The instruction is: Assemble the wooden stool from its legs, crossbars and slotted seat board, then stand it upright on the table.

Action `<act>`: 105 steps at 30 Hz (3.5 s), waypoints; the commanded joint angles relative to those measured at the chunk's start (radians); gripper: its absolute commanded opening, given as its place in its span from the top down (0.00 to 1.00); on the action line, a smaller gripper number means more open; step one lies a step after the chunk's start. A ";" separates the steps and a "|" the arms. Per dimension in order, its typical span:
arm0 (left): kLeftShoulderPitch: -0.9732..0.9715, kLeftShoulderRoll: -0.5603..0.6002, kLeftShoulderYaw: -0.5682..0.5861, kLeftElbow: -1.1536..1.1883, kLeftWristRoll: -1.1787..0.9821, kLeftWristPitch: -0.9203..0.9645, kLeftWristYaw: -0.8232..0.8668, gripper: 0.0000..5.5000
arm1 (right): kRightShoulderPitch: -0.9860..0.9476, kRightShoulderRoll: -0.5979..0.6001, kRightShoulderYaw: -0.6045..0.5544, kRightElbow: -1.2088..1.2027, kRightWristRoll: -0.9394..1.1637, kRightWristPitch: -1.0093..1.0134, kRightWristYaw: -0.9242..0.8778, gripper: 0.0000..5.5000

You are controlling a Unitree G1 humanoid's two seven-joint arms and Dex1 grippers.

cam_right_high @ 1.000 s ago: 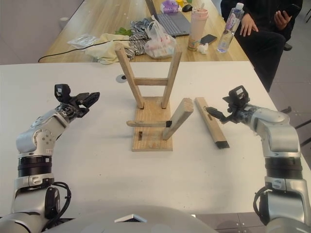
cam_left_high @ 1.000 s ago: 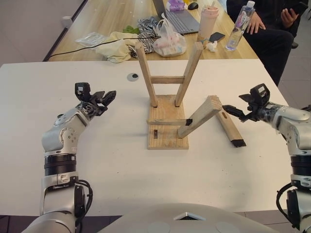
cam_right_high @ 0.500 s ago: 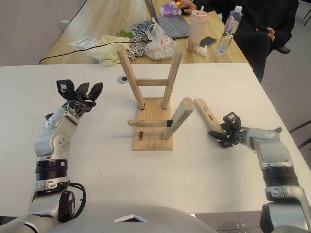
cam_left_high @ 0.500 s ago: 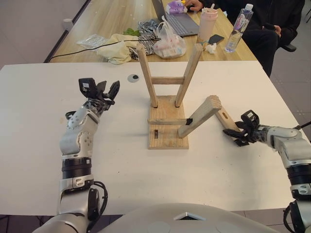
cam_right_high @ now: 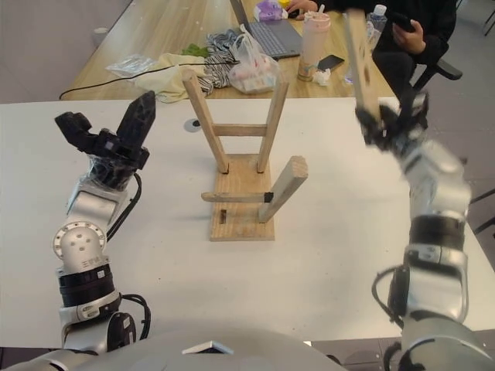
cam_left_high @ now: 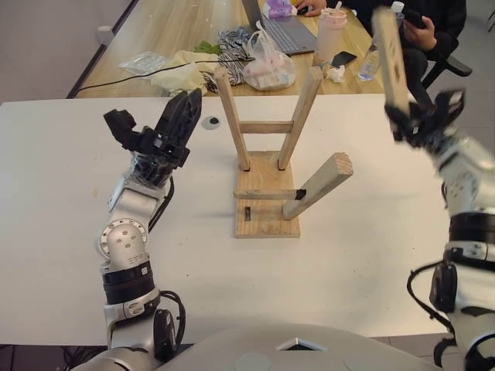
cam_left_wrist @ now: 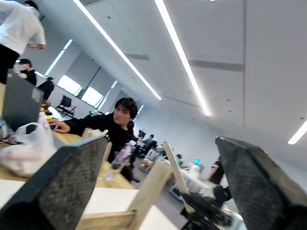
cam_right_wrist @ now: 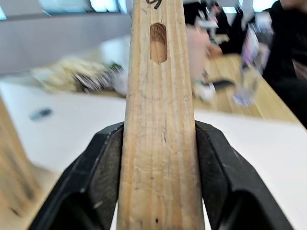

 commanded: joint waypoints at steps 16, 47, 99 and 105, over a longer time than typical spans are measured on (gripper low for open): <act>-0.295 0.001 -0.110 -0.086 -0.217 0.052 -0.044 0.16 | -0.044 -0.111 0.201 -0.521 0.385 0.471 0.528 0.63; -0.250 0.146 0.203 0.062 -0.288 -0.101 -0.050 0.63 | -0.015 -0.221 0.223 -0.472 0.237 0.393 0.640 0.41; -0.307 0.755 -0.609 0.221 0.699 0.061 -0.821 0.63 | 0.241 -0.148 0.380 -0.588 0.128 0.268 0.563 0.60; -0.333 0.731 -0.687 0.205 0.749 0.061 -0.826 0.63 | 0.253 -0.133 0.386 -0.587 0.119 0.249 0.556 0.61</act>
